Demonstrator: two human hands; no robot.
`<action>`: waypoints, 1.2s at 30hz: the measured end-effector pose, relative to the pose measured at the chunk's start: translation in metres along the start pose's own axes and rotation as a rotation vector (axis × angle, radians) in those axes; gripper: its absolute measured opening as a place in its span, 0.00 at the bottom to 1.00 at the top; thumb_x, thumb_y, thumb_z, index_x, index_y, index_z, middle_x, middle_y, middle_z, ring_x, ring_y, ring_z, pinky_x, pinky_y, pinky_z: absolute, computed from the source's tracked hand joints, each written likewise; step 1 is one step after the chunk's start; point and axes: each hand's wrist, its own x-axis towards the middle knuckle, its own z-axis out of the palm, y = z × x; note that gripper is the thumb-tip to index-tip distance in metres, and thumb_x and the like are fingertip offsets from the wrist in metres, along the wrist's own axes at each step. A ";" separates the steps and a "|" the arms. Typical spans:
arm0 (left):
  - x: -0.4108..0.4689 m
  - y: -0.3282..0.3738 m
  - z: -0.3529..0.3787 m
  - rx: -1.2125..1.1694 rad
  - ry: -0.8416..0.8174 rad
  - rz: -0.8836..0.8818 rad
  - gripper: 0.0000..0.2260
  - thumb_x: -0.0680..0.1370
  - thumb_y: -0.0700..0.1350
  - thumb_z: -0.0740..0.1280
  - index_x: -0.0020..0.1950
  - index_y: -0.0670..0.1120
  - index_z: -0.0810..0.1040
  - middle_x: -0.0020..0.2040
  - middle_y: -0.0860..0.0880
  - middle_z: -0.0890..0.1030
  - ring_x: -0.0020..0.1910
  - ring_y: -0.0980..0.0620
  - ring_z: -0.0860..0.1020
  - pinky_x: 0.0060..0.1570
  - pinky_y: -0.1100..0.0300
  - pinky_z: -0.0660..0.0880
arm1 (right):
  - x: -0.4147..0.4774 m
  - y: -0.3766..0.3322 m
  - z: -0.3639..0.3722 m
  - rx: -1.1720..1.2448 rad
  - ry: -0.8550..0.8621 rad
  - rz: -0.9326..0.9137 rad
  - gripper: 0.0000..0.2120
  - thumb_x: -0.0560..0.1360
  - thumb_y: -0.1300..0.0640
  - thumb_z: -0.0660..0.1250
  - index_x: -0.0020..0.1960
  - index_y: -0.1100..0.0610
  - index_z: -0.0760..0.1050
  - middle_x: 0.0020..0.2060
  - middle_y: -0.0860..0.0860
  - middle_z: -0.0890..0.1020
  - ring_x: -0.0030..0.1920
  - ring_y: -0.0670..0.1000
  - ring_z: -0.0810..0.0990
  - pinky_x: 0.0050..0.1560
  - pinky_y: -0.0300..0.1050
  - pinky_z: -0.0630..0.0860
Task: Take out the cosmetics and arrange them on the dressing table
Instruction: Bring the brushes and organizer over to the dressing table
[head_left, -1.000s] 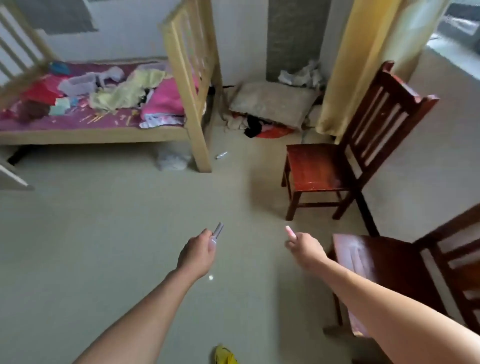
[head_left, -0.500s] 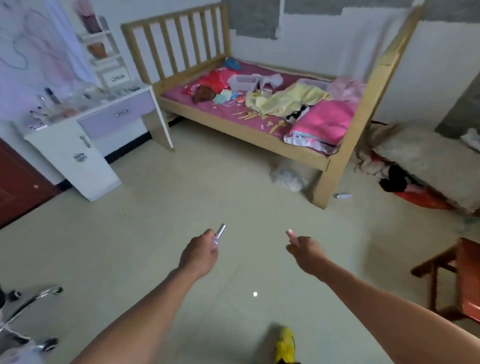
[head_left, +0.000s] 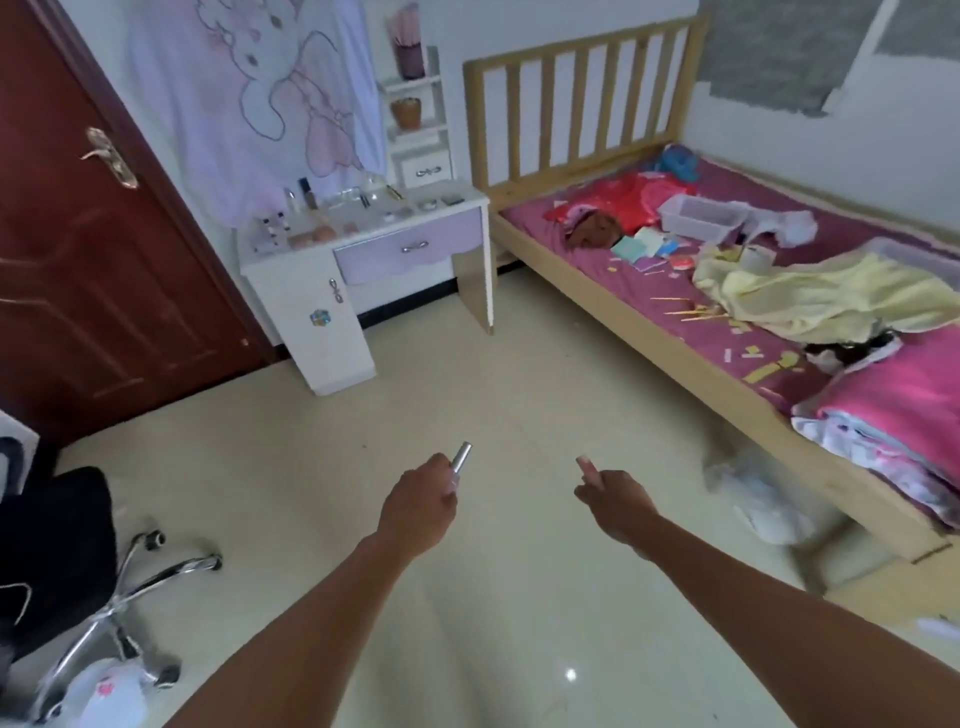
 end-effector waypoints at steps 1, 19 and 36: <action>0.021 -0.006 -0.009 -0.010 0.018 -0.023 0.06 0.78 0.39 0.60 0.43 0.47 0.65 0.40 0.44 0.78 0.44 0.40 0.78 0.40 0.54 0.70 | 0.023 -0.022 0.000 -0.001 -0.021 -0.023 0.14 0.79 0.50 0.62 0.61 0.54 0.77 0.51 0.54 0.82 0.51 0.57 0.80 0.44 0.44 0.72; 0.442 -0.142 -0.158 -0.070 0.079 -0.199 0.06 0.77 0.39 0.60 0.42 0.47 0.65 0.42 0.46 0.76 0.46 0.42 0.77 0.42 0.52 0.72 | 0.402 -0.318 0.008 -0.085 -0.019 -0.130 0.11 0.80 0.53 0.61 0.56 0.56 0.79 0.59 0.51 0.81 0.52 0.56 0.79 0.44 0.45 0.71; 0.842 -0.204 -0.237 -0.243 0.127 -0.353 0.04 0.75 0.39 0.61 0.46 0.47 0.71 0.43 0.43 0.79 0.43 0.39 0.80 0.43 0.43 0.79 | 0.793 -0.535 -0.006 -0.078 -0.147 -0.134 0.11 0.78 0.52 0.61 0.37 0.50 0.71 0.37 0.50 0.79 0.38 0.52 0.76 0.39 0.45 0.68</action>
